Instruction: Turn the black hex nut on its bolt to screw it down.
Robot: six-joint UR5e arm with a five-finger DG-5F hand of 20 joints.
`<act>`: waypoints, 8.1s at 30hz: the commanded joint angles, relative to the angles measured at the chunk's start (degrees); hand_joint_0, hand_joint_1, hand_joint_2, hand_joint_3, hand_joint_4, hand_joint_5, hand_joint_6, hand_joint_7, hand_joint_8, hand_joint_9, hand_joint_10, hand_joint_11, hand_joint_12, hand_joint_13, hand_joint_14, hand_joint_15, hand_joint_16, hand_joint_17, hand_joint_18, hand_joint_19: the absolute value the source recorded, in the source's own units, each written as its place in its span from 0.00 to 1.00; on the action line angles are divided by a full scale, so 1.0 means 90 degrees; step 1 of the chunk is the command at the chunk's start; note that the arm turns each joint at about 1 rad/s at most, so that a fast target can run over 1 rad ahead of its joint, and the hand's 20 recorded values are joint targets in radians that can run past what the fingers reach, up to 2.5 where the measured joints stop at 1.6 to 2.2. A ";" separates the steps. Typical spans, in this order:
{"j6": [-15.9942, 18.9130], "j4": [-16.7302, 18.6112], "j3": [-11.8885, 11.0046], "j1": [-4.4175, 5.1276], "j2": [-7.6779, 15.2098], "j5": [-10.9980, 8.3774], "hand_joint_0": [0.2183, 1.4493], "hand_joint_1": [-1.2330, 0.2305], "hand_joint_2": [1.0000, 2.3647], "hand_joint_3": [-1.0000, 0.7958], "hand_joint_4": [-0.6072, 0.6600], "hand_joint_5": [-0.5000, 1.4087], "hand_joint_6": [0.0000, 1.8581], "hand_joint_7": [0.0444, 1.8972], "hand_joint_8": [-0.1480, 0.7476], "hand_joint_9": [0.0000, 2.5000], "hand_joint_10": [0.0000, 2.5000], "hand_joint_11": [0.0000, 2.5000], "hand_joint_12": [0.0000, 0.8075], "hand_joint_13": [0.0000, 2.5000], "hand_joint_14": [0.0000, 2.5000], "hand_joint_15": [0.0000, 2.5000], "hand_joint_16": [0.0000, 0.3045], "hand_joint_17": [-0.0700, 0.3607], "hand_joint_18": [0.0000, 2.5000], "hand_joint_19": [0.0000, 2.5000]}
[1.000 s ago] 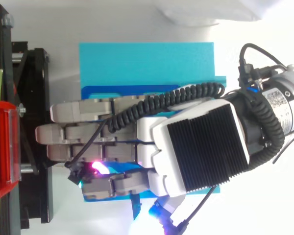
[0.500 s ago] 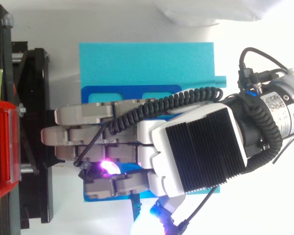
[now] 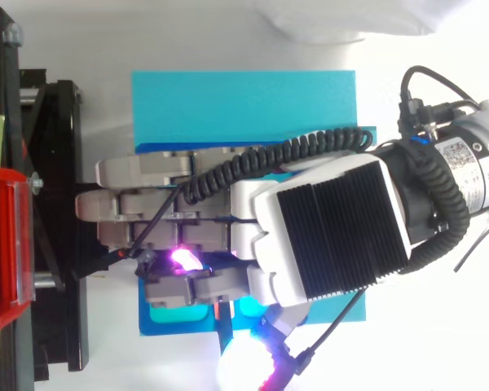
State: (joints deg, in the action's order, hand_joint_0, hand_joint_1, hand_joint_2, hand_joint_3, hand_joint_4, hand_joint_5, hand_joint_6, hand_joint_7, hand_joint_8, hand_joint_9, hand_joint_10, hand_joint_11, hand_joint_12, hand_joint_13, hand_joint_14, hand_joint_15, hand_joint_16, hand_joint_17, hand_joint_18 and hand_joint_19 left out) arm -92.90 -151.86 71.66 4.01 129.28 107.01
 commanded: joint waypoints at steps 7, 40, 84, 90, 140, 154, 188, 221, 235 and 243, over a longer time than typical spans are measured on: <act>-0.0010 -0.0002 0.0007 -0.0104 0.0001 0.0034 0.19 0.76 0.00 0.28 0.64 0.21 0.37 0.65 0.45 0.26 0.00 0.04 0.37 0.13 0.00 0.00 0.17 0.43 0.04 0.00; 0.0000 0.0135 -0.0179 -0.0572 0.0001 0.0679 0.19 0.76 0.00 0.28 0.64 0.21 0.35 0.67 0.45 0.26 0.00 0.04 0.37 0.13 0.00 0.00 0.17 0.44 0.04 0.00; -0.0039 0.0076 -0.0189 0.0053 0.0010 0.0278 0.15 0.55 0.00 0.28 0.65 0.16 0.27 0.57 0.44 0.21 0.00 0.06 0.41 0.11 0.00 0.00 0.19 0.46 0.06 0.00; -0.0039 0.0008 -0.0189 0.0033 0.0020 0.0278 0.14 0.64 0.00 0.28 0.66 0.17 0.27 0.55 0.45 0.22 0.00 0.06 0.42 0.11 0.00 0.00 0.19 0.47 0.05 0.00; 0.0029 -0.0813 -0.0521 -0.0133 0.0010 0.0542 0.13 0.58 0.00 0.28 0.67 0.17 0.27 0.56 0.46 0.20 0.00 0.05 0.43 0.11 0.00 0.00 0.21 0.49 0.04 0.00; 0.0039 -0.0666 -0.0491 -0.0035 0.0059 0.0542 0.16 0.57 0.00 0.28 0.66 0.17 0.27 0.60 0.44 0.21 0.00 0.05 0.41 0.11 0.00 0.00 0.19 0.46 0.04 0.00; 0.0029 -0.0705 -0.0472 -0.0104 0.0069 0.0552 0.18 0.56 0.00 0.28 0.65 0.18 0.33 0.65 0.44 0.22 0.00 0.06 0.39 0.11 0.00 0.00 0.18 0.45 0.04 0.00; 0.0029 -0.0656 -0.0462 -0.0377 0.0069 0.0864 0.17 0.74 0.00 0.28 0.66 0.18 0.34 0.62 0.45 0.23 0.00 0.06 0.40 0.11 0.00 0.00 0.19 0.46 0.03 0.00; 0.0000 -0.0647 -0.0443 -0.0514 0.0069 0.1011 0.17 0.74 0.00 0.28 0.65 0.18 0.32 0.65 0.46 0.23 0.00 0.06 0.40 0.11 0.00 0.00 0.19 0.46 0.03 0.00; 0.0010 -0.0393 -0.0335 -0.0651 0.0079 0.1167 0.17 0.74 0.00 0.28 0.65 0.19 0.31 0.66 0.45 0.23 0.00 0.06 0.40 0.11 0.00 0.00 0.19 0.46 0.03 0.00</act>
State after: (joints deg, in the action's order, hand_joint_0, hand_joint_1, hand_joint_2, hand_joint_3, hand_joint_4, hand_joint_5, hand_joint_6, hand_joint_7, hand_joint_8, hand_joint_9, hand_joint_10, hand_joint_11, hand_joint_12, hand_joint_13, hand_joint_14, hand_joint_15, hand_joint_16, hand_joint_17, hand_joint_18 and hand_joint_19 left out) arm -92.88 -156.28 68.37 -1.29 129.95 116.81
